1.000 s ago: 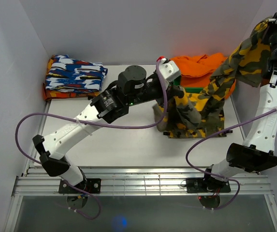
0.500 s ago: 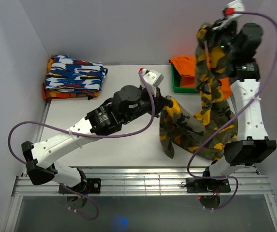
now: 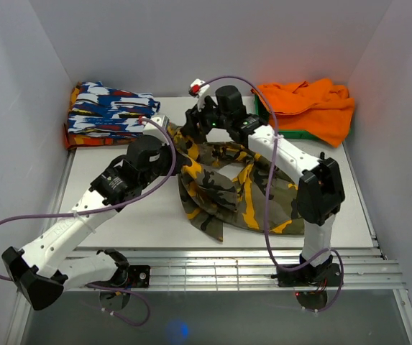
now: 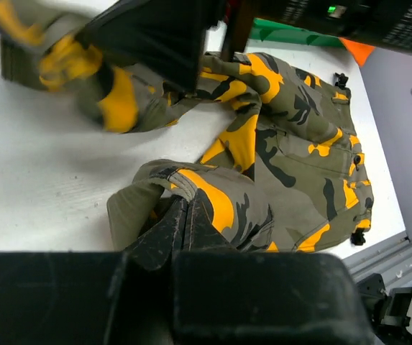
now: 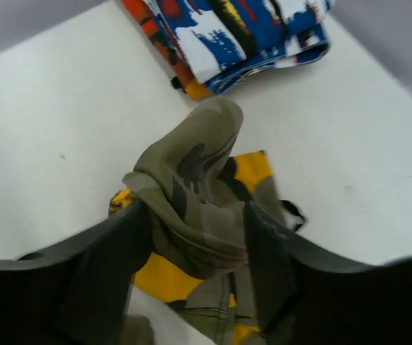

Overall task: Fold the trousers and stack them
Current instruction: Flatten the trousers out

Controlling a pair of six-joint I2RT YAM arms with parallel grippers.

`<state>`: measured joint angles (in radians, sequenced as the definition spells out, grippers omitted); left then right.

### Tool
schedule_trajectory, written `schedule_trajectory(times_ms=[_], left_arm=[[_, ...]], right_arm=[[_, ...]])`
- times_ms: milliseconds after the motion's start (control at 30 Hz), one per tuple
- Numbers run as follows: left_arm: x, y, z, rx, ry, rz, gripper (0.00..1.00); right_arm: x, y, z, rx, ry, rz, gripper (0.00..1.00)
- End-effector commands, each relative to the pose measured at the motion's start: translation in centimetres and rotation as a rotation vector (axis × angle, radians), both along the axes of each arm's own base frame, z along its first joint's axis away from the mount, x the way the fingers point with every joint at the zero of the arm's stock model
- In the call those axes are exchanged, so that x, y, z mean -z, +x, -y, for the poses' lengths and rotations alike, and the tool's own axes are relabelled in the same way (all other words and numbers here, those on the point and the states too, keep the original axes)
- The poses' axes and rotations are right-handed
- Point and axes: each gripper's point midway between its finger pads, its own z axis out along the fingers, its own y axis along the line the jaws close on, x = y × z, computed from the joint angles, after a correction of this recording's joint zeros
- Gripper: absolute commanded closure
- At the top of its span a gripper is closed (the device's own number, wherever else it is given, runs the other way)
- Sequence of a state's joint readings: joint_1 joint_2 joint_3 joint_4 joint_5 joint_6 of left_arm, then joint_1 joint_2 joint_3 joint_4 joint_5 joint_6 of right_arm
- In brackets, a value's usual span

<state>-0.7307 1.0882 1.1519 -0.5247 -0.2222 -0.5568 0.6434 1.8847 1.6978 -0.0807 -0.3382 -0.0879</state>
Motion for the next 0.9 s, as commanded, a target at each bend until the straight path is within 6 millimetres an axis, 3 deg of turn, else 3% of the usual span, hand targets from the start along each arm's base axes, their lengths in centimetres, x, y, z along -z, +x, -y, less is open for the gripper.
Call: schedule_trajectory(times_ms=[0,33,67,133,167,233,267,333,433,467,500,567,600,633,667,700,733,767,800,867], left_arm=[[0.2,-1.1,-1.0,-0.007,-0.056,-0.047,0.92],[0.6,-1.2,-1.3,-0.008,-0.056,-0.055,0.89],[0.9,-1.4,-1.3,0.002,-0.056,-0.062,0.79],[2.2,-2.2,-1.7,0.019,-0.051,-0.083,0.70],[2.5,-2.4,-1.8,0.028,-0.048,-0.086,0.66],[3.2,-3.2,-2.0,0.063,-0.031,-0.082,0.52],[3.0,-3.1,-2.2,0.070,-0.024,-0.059,0.48],[2.4,-2.8,-2.8,0.065,0.005,-0.014,0.41],[0.7,-1.3,-4.0,0.082,0.106,0.089,0.33],[0.2,-0.3,-4.2,0.096,0.170,0.119,0.32],[0.2,0.5,-4.5,0.098,0.208,0.125,0.30],[0.5,3.7,-5.4,0.125,0.285,0.119,0.27],[0.6,4.7,-5.4,0.168,0.288,0.111,0.26],[0.8,6.8,-7.2,0.147,0.296,0.092,0.26],[1.1,7.4,-6.4,0.237,0.269,0.069,0.26],[1.3,10.2,-6.2,0.301,0.305,0.069,0.29],[1.9,11.5,-6.9,0.323,0.310,0.040,0.31],[1.9,12.6,-6.3,0.371,0.312,0.044,0.32],[2.0,15.7,-5.8,0.407,0.359,0.062,0.33],[3.1,17.7,-5.3,0.456,0.388,0.026,0.34]], right_arm=[[-4.2,-0.3,-1.7,-0.025,0.076,-0.001,0.11],[-3.8,-0.1,-1.1,0.001,0.054,-0.006,0.03],[-4.2,-0.7,0.1,0.003,0.011,0.017,0.00],[-3.1,-0.4,3.2,0.046,-0.060,0.004,0.06],[-3.0,-1.2,5.3,0.063,-0.099,-0.028,0.07],[-2.0,-0.5,10.1,0.119,-0.156,-0.059,0.07],[-0.9,-0.9,14.0,0.175,-0.197,-0.106,0.07],[0.8,-1.7,18.1,0.198,-0.276,-0.125,0.06],[5.0,-4.3,25.0,0.244,-0.434,-0.209,0.02],[5.7,-5.1,26.5,0.264,-0.467,-0.219,0.02],[8.6,-6.3,28.5,0.282,-0.526,-0.282,0.01],[11.0,-7.5,31.9,0.330,-0.614,-0.336,0.00],[12.1,-7.9,32.7,0.340,-0.635,-0.362,0.00],[13.6,-8.6,33.8,0.358,-0.670,-0.400,0.00],[14.4,-8.8,34.5,0.355,-0.691,-0.412,0.00],[15.1,-8.9,35.4,0.369,-0.707,-0.428,0.04],[15.9,-9.2,36.0,0.379,-0.722,-0.450,0.05],[16.7,-9.3,36.4,0.379,-0.728,-0.471,0.05],[17.2,-9.4,37.0,0.384,-0.735,-0.487,0.07],[18.4,-9.6,37.7,0.395,-0.751,-0.515,0.07]])
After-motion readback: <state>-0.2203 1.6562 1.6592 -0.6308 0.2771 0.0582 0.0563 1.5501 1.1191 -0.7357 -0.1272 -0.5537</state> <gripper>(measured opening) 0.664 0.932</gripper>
